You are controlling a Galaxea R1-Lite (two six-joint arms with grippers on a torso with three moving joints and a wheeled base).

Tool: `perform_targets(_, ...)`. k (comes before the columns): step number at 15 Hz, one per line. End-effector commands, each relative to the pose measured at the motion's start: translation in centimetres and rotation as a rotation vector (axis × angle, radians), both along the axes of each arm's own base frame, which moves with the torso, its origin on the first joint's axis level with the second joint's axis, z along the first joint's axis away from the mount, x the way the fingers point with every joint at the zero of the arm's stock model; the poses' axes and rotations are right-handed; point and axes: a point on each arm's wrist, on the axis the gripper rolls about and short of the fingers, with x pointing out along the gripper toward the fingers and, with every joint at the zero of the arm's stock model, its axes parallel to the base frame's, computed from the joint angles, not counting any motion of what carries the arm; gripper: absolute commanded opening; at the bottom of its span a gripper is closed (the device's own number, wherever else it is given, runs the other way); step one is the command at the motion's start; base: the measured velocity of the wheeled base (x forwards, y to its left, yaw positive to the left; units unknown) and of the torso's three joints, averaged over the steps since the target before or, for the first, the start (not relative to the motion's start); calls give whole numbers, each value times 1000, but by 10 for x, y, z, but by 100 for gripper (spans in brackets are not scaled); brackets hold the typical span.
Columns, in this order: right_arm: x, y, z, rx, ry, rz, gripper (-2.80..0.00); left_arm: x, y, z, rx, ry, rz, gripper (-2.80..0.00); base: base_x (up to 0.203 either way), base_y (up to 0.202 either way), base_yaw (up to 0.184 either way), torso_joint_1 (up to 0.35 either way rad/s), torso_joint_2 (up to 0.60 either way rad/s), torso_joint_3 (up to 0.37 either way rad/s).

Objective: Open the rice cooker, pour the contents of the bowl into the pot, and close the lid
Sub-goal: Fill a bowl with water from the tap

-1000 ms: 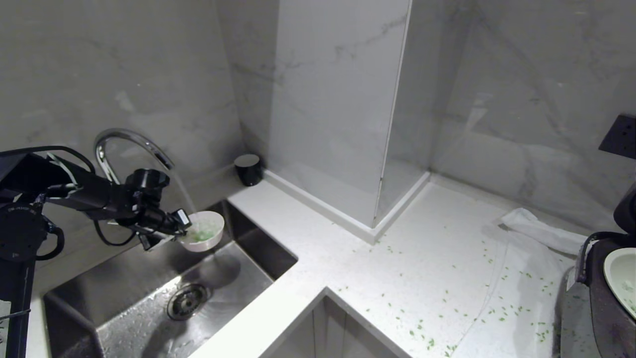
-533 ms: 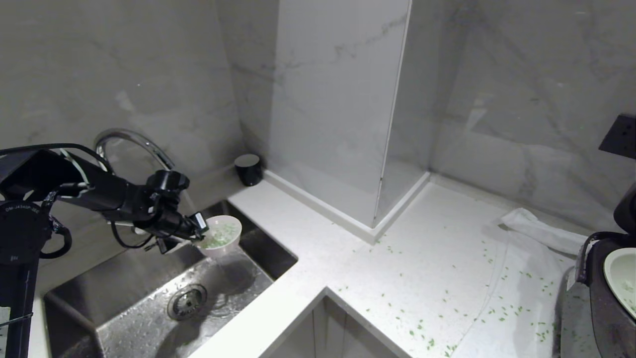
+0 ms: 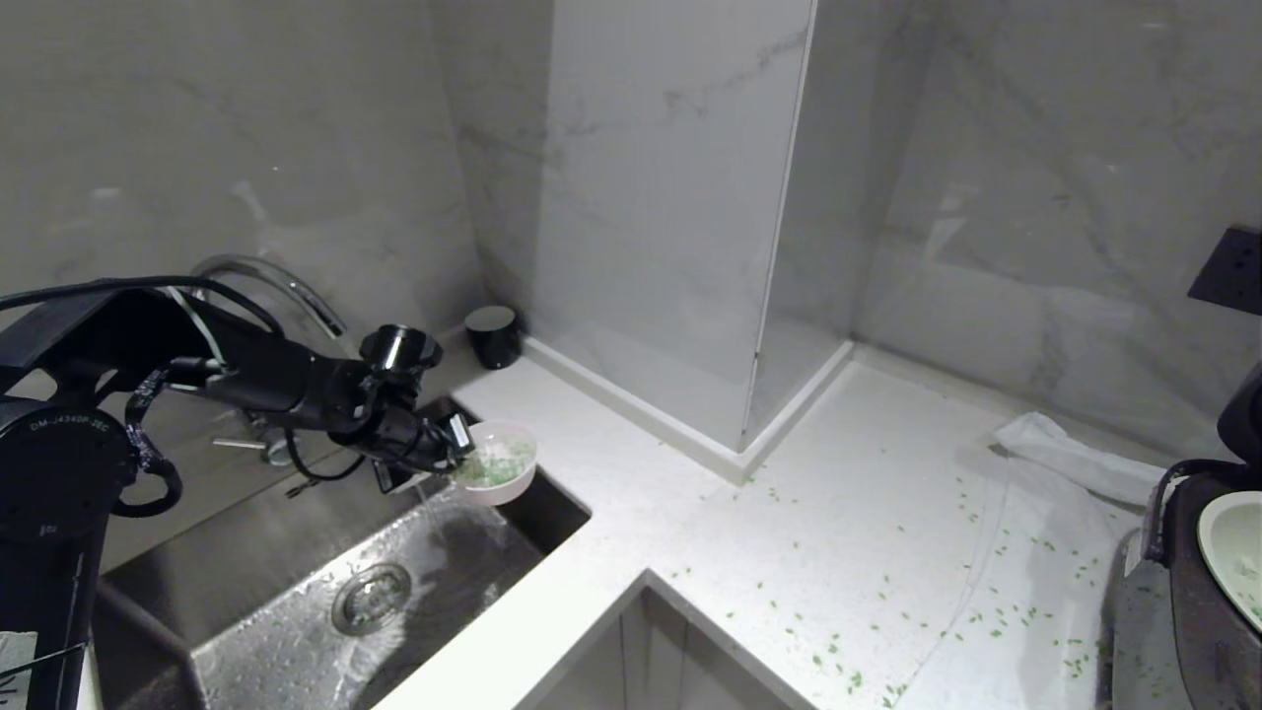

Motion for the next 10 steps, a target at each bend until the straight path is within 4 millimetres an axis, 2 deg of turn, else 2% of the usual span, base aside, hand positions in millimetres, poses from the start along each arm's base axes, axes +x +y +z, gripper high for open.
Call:
perform_targets(1,0,0,0,0,0,1,-280,-3,-26,4,-1,15,-57,-280,0,0,0,0,0,0)
perform_targets(4,0,0,0,0,1,1,-280,-7,-59,10,-10,17,-118,-280,0,0,0,0,0,0)
perform_targets(10,0,0,0,0,1,1,-280,-8,-99,2,-20,57,-172,-280,0,0,0,0,0,0)
